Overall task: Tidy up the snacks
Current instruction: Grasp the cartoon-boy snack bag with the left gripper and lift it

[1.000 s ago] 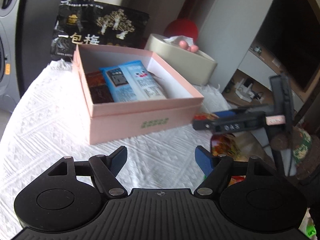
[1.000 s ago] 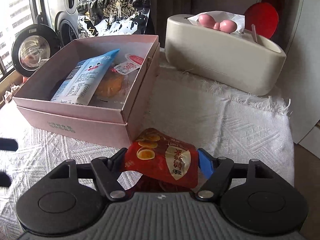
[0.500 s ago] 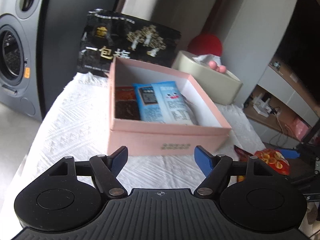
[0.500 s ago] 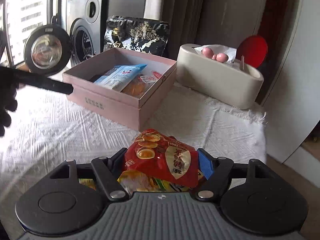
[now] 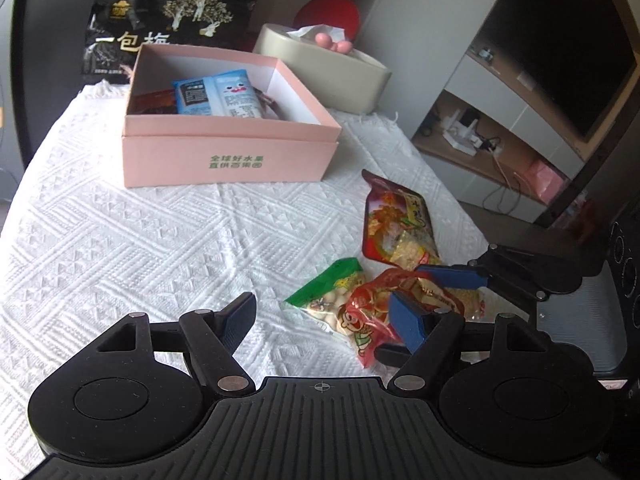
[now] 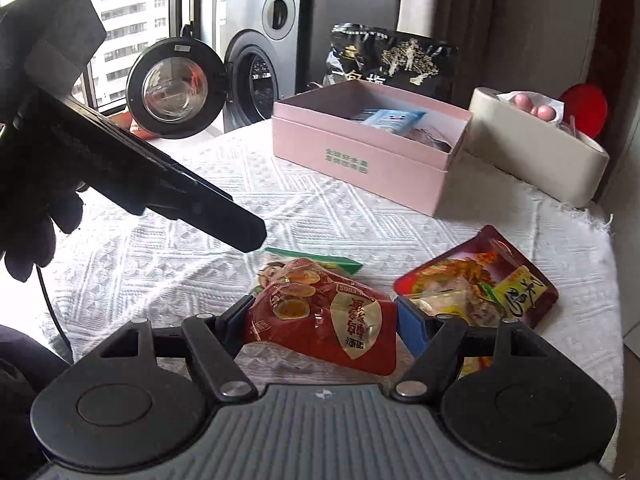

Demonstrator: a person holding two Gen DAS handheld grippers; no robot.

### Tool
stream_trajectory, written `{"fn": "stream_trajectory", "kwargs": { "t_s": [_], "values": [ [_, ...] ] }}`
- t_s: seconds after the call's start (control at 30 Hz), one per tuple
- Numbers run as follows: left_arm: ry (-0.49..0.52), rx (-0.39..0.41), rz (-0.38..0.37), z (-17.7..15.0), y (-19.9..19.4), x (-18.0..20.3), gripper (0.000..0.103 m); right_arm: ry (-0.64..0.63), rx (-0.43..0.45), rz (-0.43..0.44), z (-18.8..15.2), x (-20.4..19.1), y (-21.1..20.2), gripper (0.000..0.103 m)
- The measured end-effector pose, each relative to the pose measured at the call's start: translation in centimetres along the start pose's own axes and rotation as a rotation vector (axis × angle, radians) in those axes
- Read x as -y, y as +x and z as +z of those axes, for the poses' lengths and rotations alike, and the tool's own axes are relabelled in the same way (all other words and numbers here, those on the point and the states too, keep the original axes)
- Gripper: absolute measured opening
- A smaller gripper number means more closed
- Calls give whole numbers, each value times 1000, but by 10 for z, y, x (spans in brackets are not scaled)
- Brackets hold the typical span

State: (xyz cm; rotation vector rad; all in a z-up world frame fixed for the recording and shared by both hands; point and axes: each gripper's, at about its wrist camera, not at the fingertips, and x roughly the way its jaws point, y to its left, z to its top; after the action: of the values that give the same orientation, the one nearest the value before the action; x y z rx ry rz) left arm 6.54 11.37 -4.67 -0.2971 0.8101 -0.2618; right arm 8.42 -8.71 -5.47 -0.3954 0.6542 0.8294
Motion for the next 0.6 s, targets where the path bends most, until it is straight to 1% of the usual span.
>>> {"fn": "stream_trajectory", "kwargs": {
  "t_s": [0.1,0.13,0.17,0.2,0.23,0.33,0.4,0.47,0.53,0.6],
  "values": [
    [-37,-34,0,-6,2,-1,79,-23,-12,-91,-8,-10,4,75],
    [-48,-44,-12,-8,4,0,79,-9,-19,-123,-12,-8,3,75],
    [-52,-51,-26,-9,6,2,79,10,-24,-160,-16,-3,1,71],
    [-52,-55,-40,-10,10,5,79,27,-29,-183,-21,2,0,70],
    [-53,-56,-49,-10,13,8,79,49,-29,-207,-25,7,-4,71],
    [-57,-40,-63,-3,30,18,78,137,-12,-213,-35,22,-14,72],
    [-51,-28,-34,3,44,25,78,173,-9,-208,-41,26,-17,75],
    [-20,-10,-4,9,55,32,78,184,-10,-204,-46,25,-15,78],
    [31,1,35,12,64,40,78,187,1,-203,-50,20,-14,80],
    [105,1,97,10,71,47,78,182,15,-221,-51,15,-14,84]
  ]
}}
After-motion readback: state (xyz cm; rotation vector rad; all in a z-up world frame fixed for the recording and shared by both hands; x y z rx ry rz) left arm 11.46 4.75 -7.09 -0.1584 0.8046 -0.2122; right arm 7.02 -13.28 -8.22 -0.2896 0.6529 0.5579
